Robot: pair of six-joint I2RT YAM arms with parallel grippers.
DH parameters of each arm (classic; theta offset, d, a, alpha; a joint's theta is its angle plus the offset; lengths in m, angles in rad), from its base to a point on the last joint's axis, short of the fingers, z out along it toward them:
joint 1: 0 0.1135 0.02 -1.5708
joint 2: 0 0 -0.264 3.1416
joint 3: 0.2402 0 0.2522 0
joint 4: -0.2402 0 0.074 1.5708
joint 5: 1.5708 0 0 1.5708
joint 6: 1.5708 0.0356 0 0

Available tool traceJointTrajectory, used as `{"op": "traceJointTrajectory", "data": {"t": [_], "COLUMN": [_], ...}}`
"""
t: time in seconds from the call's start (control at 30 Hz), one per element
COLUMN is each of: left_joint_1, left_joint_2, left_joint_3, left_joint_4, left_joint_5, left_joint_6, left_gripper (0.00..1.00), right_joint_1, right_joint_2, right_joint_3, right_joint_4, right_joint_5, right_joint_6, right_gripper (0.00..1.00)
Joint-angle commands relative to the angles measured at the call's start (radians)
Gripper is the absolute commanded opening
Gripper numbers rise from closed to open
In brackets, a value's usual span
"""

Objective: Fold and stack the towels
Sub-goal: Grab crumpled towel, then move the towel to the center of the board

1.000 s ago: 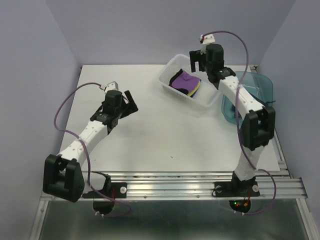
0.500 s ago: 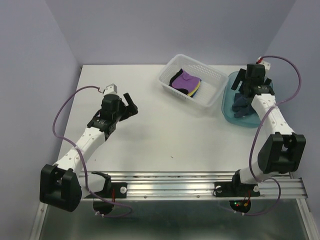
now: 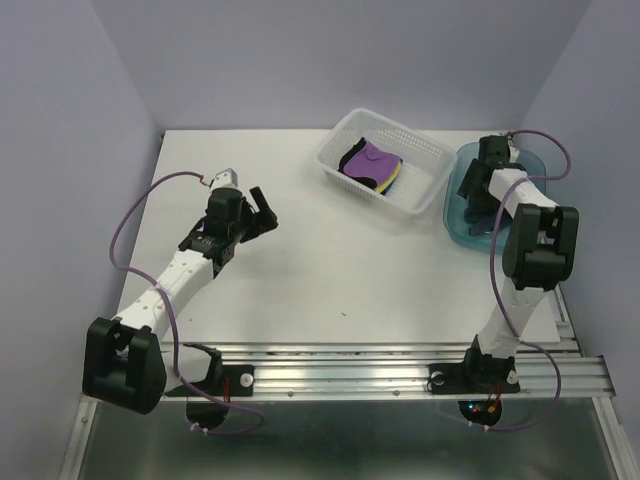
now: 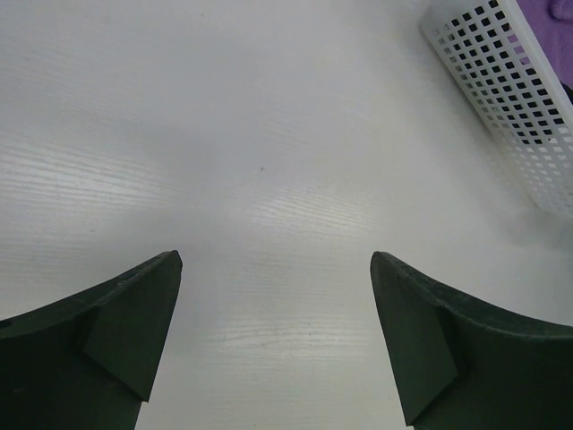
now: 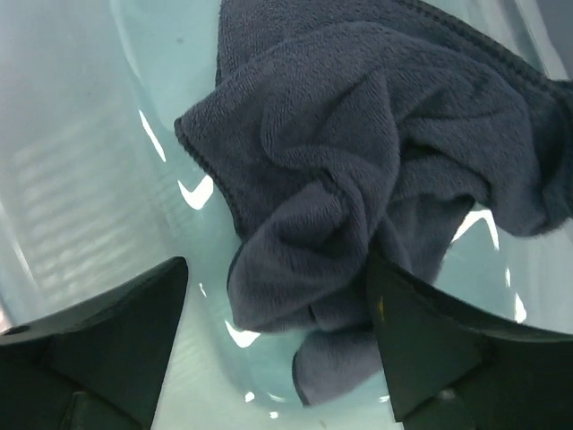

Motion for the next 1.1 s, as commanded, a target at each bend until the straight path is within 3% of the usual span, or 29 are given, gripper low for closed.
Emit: {"op": "traceJointTrajectory", "data": {"t": [0.0, 0.03, 0.07, 0.17, 0.23, 0.5, 0.7, 0.93, 1.07], "left_joint_1": [0.007, 0.007, 0.007, 0.007, 0.007, 0.007, 0.007, 0.007, 0.007], "left_joint_2": [-0.004, -0.002, -0.002, -0.005, -0.01, -0.027, -0.062, -0.157, -0.203], "left_joint_3": [0.001, 0.001, 0.003, 0.004, 0.006, 0.003, -0.022, -0.068, -0.074], "left_joint_4": [0.034, 0.032, 0.031, 0.028, 0.025, 0.025, 0.04, 0.037, -0.017], "left_joint_5": [-0.007, -0.009, -0.009, -0.01, -0.009, 0.007, 0.034, 0.038, 0.011], "left_joint_6": [0.022, 0.023, 0.023, 0.025, 0.025, 0.019, 0.005, -0.033, -0.081], "left_gripper": [0.99, 0.99, 0.99, 0.99, 0.99, 0.99, 0.99, 0.99, 0.99], "right_joint_1": [-0.016, -0.02, -0.022, -0.025, -0.025, -0.023, 0.019, 0.448, 0.523], "right_joint_2": [0.044, 0.05, 0.056, 0.027, -0.008, -0.305, -0.483, -0.49, -0.465], "right_joint_3": [0.088, 0.086, 0.085, 0.082, 0.059, -0.018, 0.092, 0.354, 0.385], "right_joint_4": [0.036, 0.05, 0.051, 0.044, 0.076, 0.14, 0.07, 0.008, 0.053], "right_joint_5": [0.004, 0.015, 0.02, 0.004, -0.006, -0.066, -0.35, -0.667, -0.841], "right_joint_6": [0.024, 0.03, 0.037, 0.041, 0.025, -0.033, -0.051, -0.166, -0.171], "right_gripper": [0.7, 0.57, 0.34, 0.1, 0.01, 0.01, 0.01, 0.01, 0.03]}}
